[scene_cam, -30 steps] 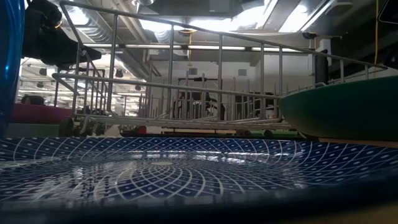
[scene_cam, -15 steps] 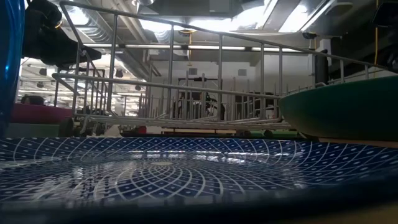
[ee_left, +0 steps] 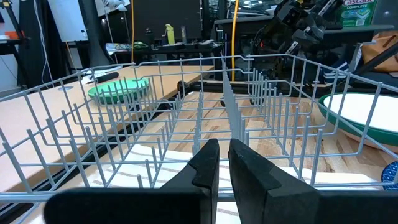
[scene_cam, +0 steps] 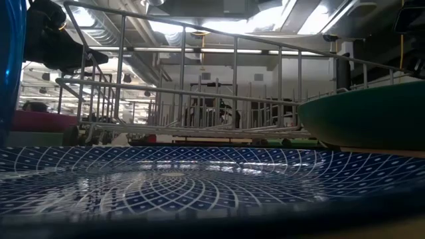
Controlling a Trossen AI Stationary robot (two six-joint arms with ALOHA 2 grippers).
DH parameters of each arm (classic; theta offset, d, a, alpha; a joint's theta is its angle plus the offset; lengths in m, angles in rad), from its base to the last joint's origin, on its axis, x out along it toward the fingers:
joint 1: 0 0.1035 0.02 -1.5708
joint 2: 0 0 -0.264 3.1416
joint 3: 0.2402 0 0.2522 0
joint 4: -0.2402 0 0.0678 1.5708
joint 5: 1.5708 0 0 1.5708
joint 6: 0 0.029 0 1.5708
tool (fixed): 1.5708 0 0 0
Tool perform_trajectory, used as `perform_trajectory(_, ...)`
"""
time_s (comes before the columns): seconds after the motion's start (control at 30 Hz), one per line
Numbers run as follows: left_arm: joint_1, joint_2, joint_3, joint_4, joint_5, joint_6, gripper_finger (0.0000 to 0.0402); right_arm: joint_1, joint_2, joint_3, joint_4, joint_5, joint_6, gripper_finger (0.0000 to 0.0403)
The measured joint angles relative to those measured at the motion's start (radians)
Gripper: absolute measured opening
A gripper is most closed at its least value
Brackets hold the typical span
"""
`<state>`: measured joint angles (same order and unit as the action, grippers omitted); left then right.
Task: Sort dishes
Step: Put the white plate into the dish rack
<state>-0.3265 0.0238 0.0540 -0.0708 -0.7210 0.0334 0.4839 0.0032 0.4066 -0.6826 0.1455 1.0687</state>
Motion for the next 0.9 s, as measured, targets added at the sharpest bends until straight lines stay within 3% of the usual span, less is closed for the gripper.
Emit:
perform_trajectory(0.53, 0.000, 0.000, 0.000, 0.000, 0.000, 0.000, 0.0029, 0.000, 0.000, 0.000, 0.001, 0.009, 0.001, 0.0039)
perform_trajectory(0.9, 0.000, 0.000, 0.000, 0.000, 0.000, 0.000, 0.0029, 0.000, 0.000, 0.000, 0.004, 0.407, 0.000, 0.0039)
